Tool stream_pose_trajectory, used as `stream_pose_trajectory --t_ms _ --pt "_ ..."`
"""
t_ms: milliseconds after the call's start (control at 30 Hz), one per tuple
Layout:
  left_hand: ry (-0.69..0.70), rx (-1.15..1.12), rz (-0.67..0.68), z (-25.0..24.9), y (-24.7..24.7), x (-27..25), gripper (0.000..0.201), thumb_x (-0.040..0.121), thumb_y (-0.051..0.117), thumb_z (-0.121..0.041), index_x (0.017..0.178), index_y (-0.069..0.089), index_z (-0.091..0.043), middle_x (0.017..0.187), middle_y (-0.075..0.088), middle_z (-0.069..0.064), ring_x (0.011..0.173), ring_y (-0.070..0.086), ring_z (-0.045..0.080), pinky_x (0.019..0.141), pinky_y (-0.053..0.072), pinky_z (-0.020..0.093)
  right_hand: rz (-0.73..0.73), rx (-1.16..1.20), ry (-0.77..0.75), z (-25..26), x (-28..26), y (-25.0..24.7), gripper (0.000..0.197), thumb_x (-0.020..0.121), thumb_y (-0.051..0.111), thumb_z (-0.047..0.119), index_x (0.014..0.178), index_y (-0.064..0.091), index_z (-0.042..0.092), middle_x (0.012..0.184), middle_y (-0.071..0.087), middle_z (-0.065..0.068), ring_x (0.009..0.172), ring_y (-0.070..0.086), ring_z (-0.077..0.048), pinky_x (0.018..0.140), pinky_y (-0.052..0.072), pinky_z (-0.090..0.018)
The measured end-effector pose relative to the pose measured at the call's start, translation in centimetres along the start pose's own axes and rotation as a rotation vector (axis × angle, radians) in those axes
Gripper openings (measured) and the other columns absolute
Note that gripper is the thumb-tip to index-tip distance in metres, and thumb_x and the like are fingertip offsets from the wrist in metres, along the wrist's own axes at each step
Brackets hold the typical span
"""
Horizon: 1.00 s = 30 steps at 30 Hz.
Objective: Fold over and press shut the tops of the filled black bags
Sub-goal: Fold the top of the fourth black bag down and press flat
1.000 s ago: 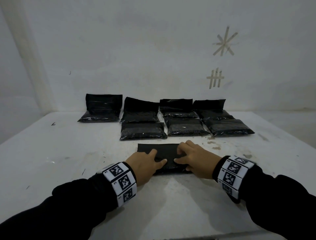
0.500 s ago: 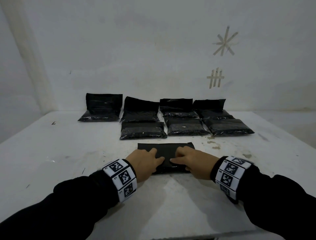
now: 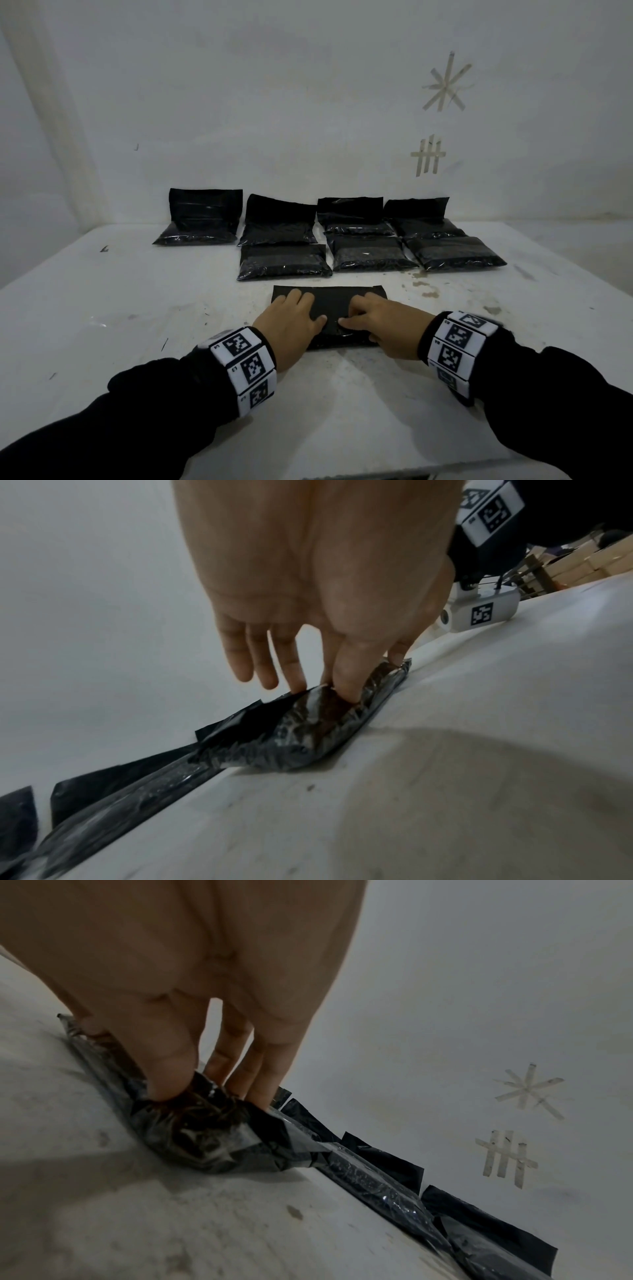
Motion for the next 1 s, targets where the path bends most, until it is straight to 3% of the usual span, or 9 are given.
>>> stream_pose_trajectory --t_ms 133,300,400,533,667,1000 --pt "0.052 -0.249 -0.01 0.5 0.4 0.4 0.052 0.097 0.044 -0.014 0.147 0.028 -0.015 0.133 0.03 0.009 0.121 0.033 0.024 0.098 0.042 0.033 -0.01 0.005 -0.001 0.0 0.0 0.1 0.061 0.09 0.049 -0.002 0.145 0.035 0.019 0.131 0.039 -0.004 0.115 0.039 -0.022 0.093 0.039 -0.029" --pt "0.059 -0.404 0.04 1.0 0.4 0.5 0.057 0.096 0.045 -0.015 0.149 0.022 -0.018 0.137 0.031 0.005 0.123 0.035 0.022 0.1 0.038 0.032 -0.029 0.03 0.007 -0.2 -0.1 0.0 0.06 0.09 0.049 -0.001 0.145 0.035 0.02 0.131 0.039 -0.005 0.117 0.039 -0.021 0.095 0.037 -0.026" --pt "0.061 -0.424 0.029 1.0 0.5 0.5 0.063 0.096 0.044 -0.015 0.151 0.015 -0.024 0.135 0.032 0.005 0.121 0.036 0.021 0.1 0.038 0.032 -0.026 0.036 0.017 -0.2 -0.1 -0.1 0.061 0.091 0.05 0.001 0.146 0.032 0.018 0.134 0.038 -0.005 0.118 0.039 -0.022 0.097 0.037 -0.028" --pt "0.044 -0.46 0.018 1.0 0.4 0.5 0.054 0.098 0.041 -0.02 0.148 0.025 -0.031 0.132 0.034 0.002 0.122 0.034 0.02 0.102 0.036 0.031 -0.03 0.069 0.027 -0.3 -0.2 -0.2 0.058 0.091 0.051 0.003 0.144 0.036 0.017 0.132 0.039 -0.004 0.12 0.039 -0.021 0.098 0.038 -0.03" --pt "0.043 -0.448 0.013 0.8 0.2 0.6 0.052 0.099 0.039 -0.027 0.148 0.021 -0.036 0.127 0.035 0.002 0.117 0.036 0.02 0.098 0.039 0.032 -0.089 0.074 0.052 -0.6 -0.5 0.0 0.055 0.09 0.054 0.007 0.142 0.041 0.021 0.129 0.037 -0.005 0.12 0.034 -0.021 0.097 0.038 -0.029" --pt "0.041 -0.389 0.08 0.6 -0.2 1.2 0.055 0.099 0.04 -0.022 0.148 0.02 -0.039 0.125 0.035 0.007 0.115 0.037 0.024 0.097 0.042 0.037 -0.023 0.174 0.106 -0.7 -0.4 -0.2 0.057 0.09 0.054 0.006 0.143 0.039 0.022 0.126 0.041 -0.005 0.119 0.038 -0.02 0.097 0.039 -0.031"
Point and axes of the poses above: each hand's wrist, its own x-axis towards the middle knuckle, its own y-axis out of the palm, z = x × y, the point moved 2 cm from there along x, towards the middle knuckle
